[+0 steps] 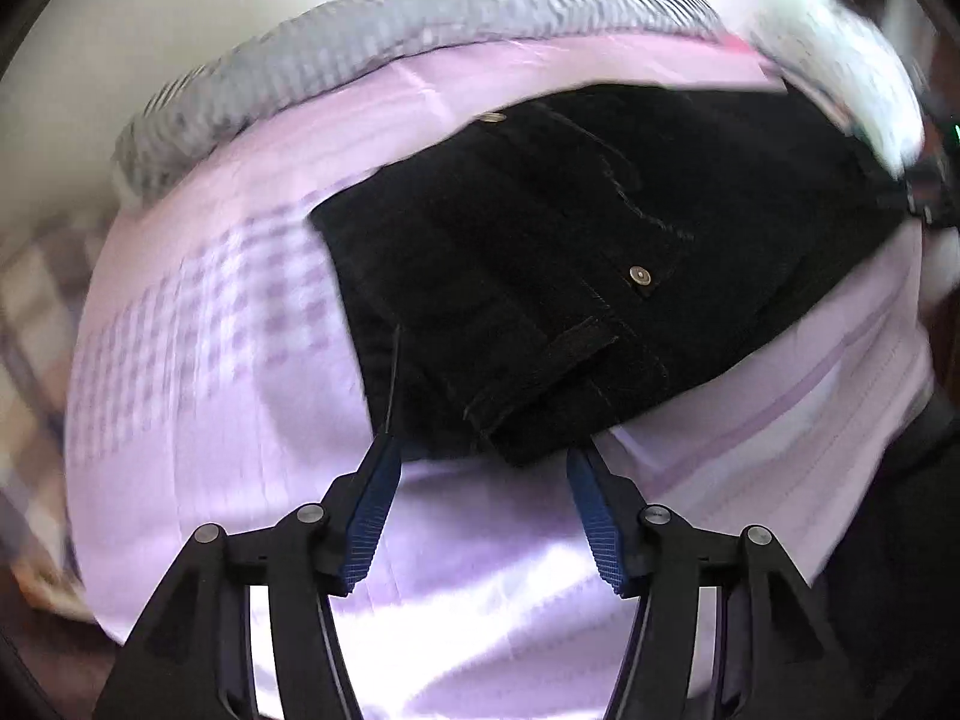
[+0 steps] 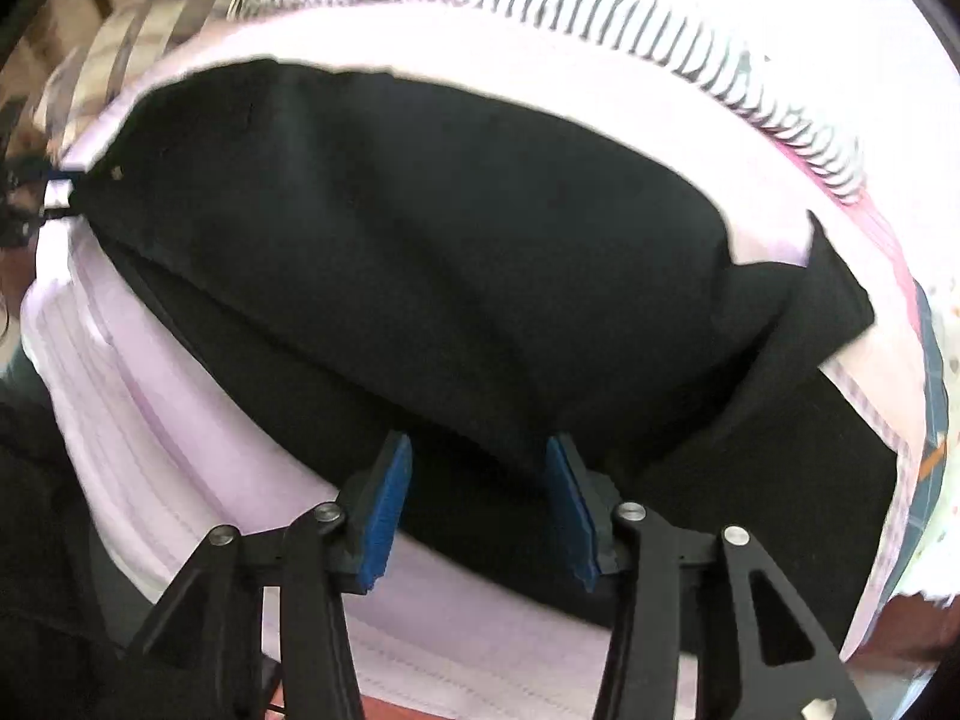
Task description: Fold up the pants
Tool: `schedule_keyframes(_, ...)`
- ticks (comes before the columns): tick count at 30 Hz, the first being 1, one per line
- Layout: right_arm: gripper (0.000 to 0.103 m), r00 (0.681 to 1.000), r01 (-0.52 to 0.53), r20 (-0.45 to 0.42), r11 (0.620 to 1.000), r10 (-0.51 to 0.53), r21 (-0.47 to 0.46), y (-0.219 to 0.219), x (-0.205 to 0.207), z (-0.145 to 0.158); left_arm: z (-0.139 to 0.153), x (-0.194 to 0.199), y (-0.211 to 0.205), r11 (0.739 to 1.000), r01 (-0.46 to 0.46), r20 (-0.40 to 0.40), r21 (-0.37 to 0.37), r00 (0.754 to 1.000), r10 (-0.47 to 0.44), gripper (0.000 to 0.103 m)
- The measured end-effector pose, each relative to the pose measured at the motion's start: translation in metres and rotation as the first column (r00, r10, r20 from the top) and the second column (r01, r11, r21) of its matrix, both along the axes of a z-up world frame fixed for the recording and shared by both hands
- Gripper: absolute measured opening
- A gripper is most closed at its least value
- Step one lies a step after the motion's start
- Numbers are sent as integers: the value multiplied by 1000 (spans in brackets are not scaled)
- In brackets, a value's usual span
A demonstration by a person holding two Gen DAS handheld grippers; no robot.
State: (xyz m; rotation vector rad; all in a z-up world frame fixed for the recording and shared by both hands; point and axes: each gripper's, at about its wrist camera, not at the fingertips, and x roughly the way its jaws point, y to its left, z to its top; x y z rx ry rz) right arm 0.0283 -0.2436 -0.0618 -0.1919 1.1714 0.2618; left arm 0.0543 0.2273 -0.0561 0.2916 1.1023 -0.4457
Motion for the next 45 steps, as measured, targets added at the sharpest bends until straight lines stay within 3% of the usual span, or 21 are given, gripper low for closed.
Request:
schedule_keyframes(2,46,997,75,6,992,-76,105,-13,-6,7,11,-9,12,989,-75,-29,-124,997,72,59)
schedule_keyframes(5,47,978,204,-11,941,-209,270,-32,-11,9,18,-16,29,900,-244,-153,-362,968,201,59)
schedule_keyframes(9,47,961,264,-15,904,-276,336,-37,-9,1,13,-17,28,807,-357,-262,-471,930,258,59)
schedule_keyframes(10,47,959,270,-16,901,-282,339,-36,-11,1,8,-15,27,768,-404,-316,-497,908,274,59)
schedule_keyframes(12,47,956,281,-24,891,-292,356,-34,-7,-5,-2,-12,26,719,-466,-396,-516,874,283,59)
schedule_keyframes(13,47,954,289,-30,884,-300,367,-34,-6,-7,-12,-9,27,674,-527,-470,-518,833,291,59)
schedule_keyframes(15,47,951,295,-30,878,-307,378,-32,-6,-10,-23,-10,30,618,-593,-540,-515,785,303,59)
schedule_keyframes(18,47,948,305,-35,868,-318,393,-32,-6,-14,-30,-11,30,591,-644,-569,-485,746,346,57)
schedule_keyframes(19,47,946,309,-37,864,-322,396,-35,-7,-12,-31,-12,31,564,-665,-578,-489,732,361,57)
schedule_keyframes(22,48,941,323,-43,858,-334,399,-37,-8,-14,-32,-9,33,526,-698,-595,-486,705,386,57)
schedule_keyframes(23,48,941,325,-42,859,-337,395,-37,-8,-15,-32,-8,34,516,-704,-595,-487,700,394,57)
schedule_keyframes(25,48,936,336,-40,856,-349,393,-40,-9,-15,-27,-10,34,512,-719,-582,-471,689,432,41)
schedule_keyframes(28,48,921,370,-53,824,-386,429,-48,-12,-17,-22,-9,41,486,-727,-562,-485,685,463,29)
schedule_keyframes(30,48,912,392,-67,808,-406,439,-52,-13,-20,-21,-6,43,483,-723,-545,-494,690,476,28)
schedule_keyframes(35,48,883,453,-106,768,-458,453,-59,-15,-30,-25,-1,34,522,-724,-503,-451,689,522,28)
schedule_keyframes(40,48,845,514,-91,753,-527,411,-65,-12,-28,-34,2,28,523,-729,-491,-440,684,540,31)
schedule_keyframes(42,48,813,560,-82,735,-577,381,-72,-12,-27,-35,5,28,508,-735,-497,-449,678,542,32)
schedule_keyframes(45,48,757,624,-95,674,-646,395,-92,-16,-30,-40,9,30,473,-748,-510,-465,663,548,33)
